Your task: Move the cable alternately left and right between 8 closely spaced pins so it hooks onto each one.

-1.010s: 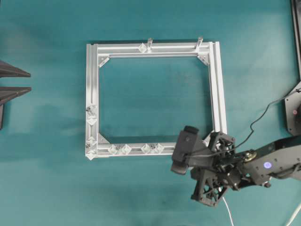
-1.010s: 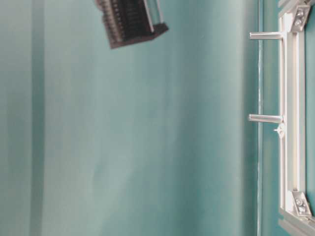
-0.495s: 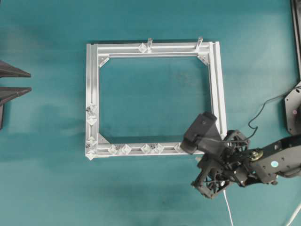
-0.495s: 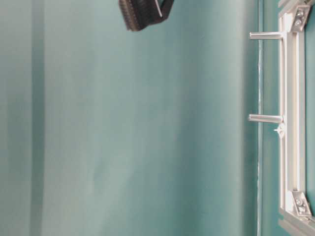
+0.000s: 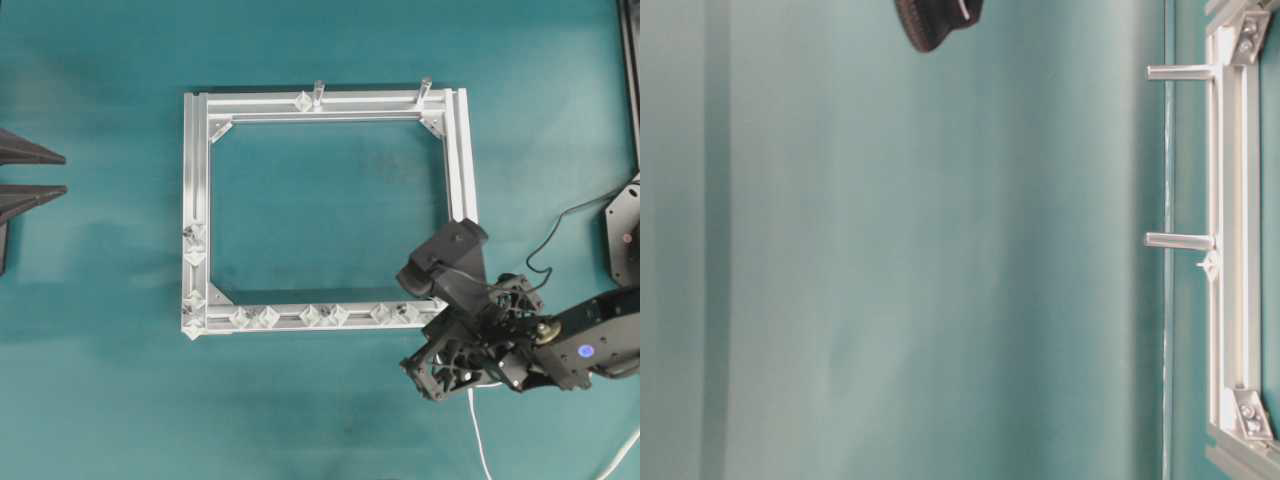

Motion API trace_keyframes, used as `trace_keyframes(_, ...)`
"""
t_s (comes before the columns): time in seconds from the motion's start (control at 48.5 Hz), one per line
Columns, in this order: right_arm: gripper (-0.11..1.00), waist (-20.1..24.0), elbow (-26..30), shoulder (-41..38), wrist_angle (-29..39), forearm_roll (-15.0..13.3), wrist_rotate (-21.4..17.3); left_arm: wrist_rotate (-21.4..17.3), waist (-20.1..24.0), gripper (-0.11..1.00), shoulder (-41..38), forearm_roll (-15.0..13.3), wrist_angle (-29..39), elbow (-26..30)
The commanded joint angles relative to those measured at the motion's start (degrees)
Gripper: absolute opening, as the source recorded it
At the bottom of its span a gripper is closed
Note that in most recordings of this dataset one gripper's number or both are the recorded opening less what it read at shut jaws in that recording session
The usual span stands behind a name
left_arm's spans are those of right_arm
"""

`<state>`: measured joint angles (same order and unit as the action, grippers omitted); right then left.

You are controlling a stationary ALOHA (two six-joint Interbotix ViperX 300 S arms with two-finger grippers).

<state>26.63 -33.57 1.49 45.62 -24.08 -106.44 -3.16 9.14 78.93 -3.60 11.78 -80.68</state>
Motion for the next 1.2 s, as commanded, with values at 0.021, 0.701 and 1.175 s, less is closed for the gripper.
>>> trace_keyframes(0.021,0.16,-0.35,-0.09,1.41,0.09,-0.44,-2.2,-0.18,0.26,0.48,-0.79,0.18,-0.35,0.53)
trace_keyframes(0.701,0.16,-2.29,-0.53,1.41,0.09,-0.44,-6.59,-0.18,0.7,0.48,-0.79,0.18,-0.44,0.44)
trace_keyframes(1.175,0.16,-6.77,-1.58,2.2,0.18,-1.41,-5.8,-0.18,0.7,0.48,-0.79,0.18,-0.62,0.35)
